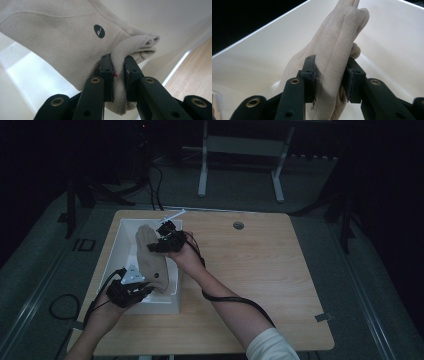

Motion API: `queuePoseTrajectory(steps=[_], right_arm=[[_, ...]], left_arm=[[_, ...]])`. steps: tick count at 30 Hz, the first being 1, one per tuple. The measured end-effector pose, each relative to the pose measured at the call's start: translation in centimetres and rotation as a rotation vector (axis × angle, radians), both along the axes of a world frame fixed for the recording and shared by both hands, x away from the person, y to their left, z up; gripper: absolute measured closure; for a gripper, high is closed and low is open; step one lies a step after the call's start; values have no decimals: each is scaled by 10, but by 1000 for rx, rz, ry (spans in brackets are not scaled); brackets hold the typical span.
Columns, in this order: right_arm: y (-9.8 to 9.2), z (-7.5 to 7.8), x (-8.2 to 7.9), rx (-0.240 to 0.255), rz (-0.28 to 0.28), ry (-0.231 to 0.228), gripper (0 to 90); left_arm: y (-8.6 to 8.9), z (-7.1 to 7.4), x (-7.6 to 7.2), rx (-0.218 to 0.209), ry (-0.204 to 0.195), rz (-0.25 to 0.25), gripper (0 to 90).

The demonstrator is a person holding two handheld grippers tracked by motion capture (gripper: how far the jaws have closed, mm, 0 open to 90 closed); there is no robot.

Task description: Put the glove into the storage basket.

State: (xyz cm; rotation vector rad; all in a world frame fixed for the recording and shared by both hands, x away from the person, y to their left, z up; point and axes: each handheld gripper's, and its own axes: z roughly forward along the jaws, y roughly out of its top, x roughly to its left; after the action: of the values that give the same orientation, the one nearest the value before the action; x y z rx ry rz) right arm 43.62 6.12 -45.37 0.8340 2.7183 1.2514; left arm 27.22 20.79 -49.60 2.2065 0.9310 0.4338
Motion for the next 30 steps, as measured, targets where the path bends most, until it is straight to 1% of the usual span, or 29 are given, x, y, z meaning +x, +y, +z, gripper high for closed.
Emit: queuePoseTrajectory(steps=[2, 4, 5, 6, 7, 8, 9, 10, 12, 13, 15, 17, 19, 20, 22, 23, 25, 26, 27, 28, 29, 30], right_arm=[[3, -2, 1, -14, 6, 7, 656], [6, -3, 2, -39, 10, 3, 622], [7, -3, 2, -48, 14, 12, 588], [8, -2, 2, -54, 13, 12, 553], [8, -2, 2, -56, 9, 8, 521], [7, -1, 2, -52, 3, 1, 494], [6, 0, 2, -41, 3, 1, 473], [5, 0, 2, -34, 1, 3, 458], [3, 1, 1, -25, 3, 1, 440], [2, 1, 0, -21, 3, -2, 430], [1, 2, -1, -9, 9, 7, 418], [-2, 3, -2, -5, 18, 2, 405], [-5, 5, -4, 2, 26, -1, 374], [-7, 6, -5, 4, 28, -5, 367], [-13, 8, -5, 21, 32, -5, 323], [-16, 10, -6, 28, 35, -4, 299], [-22, 12, -6, 47, 61, 6, 231], [-25, 14, -6, 59, 62, 11, 222], [-29, 16, -7, 64, 57, 12, 220], [-32, 17, -7, 68, 62, 8, 210], [-36, 19, -8, 63, 62, 3, 195], [-39, 20, -9, 60, 62, 1, 188]], left_arm=[[1, -3, 1, -3, 6, 4, 810], [2, -7, 3, -10, 24, -1, 807], [2, -9, 5, -15, 49, -3, 795], [2, -12, 8, -15, 73, -2, 771], [1, -14, 11, -10, 110, -8, 726], [0, -17, 13, 0, 126, -9, 648], [-1, -18, 13, 8, 109, -1, 595], [-1, -17, 14, -1, 109, -3, 596], [-1, -14, 13, -23, 92, 7, 592], [0, -12, 13, -41, 85, 20, 566], [3, -7, 13, -67, 68, 52, 546], [5, -3, 13, -94, 54, 84, 505], [6, 0, 12, -107, 43, 105, 460], [5, 1, 12, -110, 37, 114, 428], [3, 3, 12, -124, 26, 130, 351], [2, 5, 11, -131, 16, 130, 302], [-1, 8, 11, -133, 6, 147, 189], [-3, 10, 10, -141, 2, 147, 150], [-4, 12, 10, -153, -7, 156, 130], [-6, 13, 10, -165, -8, 160, 101], [-7, 15, 10, -177, -6, 158, 72], [-9, 17, 10, -179, -17, 165, 57]])
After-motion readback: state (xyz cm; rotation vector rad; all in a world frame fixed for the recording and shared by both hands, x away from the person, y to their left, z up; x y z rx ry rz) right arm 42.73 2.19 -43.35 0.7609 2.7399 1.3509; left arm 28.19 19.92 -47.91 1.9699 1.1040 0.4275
